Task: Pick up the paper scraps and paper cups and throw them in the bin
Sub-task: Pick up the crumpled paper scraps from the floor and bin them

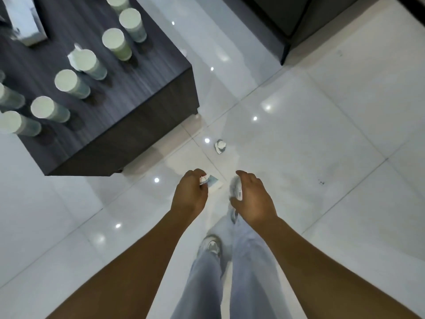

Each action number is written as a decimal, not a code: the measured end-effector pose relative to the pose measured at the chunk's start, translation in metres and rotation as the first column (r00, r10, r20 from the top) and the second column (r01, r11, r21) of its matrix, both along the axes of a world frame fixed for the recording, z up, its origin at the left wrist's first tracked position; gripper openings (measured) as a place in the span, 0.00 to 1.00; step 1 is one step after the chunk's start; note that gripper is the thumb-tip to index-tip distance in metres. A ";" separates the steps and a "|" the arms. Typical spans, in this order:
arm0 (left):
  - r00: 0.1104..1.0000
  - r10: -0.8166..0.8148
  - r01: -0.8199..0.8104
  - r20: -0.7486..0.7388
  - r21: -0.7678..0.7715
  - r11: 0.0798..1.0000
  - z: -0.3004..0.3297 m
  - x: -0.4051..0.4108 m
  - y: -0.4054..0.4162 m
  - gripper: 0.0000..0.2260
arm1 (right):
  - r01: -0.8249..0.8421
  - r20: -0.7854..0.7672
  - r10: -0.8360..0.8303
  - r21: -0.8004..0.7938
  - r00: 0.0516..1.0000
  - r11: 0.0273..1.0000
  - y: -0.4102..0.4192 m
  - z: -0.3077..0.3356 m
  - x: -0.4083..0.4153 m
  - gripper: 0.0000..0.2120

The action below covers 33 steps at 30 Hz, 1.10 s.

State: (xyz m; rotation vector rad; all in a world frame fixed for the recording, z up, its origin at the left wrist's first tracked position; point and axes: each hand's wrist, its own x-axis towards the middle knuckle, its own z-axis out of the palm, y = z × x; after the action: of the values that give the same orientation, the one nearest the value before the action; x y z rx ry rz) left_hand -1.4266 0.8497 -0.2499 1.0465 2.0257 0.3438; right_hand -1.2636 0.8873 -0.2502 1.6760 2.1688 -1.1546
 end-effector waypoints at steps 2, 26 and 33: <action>0.999 -0.001 0.000 -0.044 -0.015 1.000 -0.006 -0.015 0.017 0.08 | -0.001 0.010 0.001 0.006 1.000 1.000 0.029 -0.008 -0.003 0.30; 0.988 -0.053 0.024 -0.146 -0.197 0.980 -0.291 -0.079 0.165 0.12 | -0.176 0.123 0.197 -0.162 0.973 0.971 0.220 -0.352 -0.075 0.28; 0.970 -0.117 0.081 -0.214 -0.171 0.982 -0.427 -0.099 0.182 0.11 | -0.140 0.114 0.150 -0.093 0.982 0.986 0.207 -0.512 -0.093 0.37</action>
State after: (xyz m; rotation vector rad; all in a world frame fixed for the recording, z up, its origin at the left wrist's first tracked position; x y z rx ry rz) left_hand -1.5252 1.0317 -0.6766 1.1206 2.1486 0.0080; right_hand -1.3566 1.0942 -0.7618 1.4858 2.0983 -1.0615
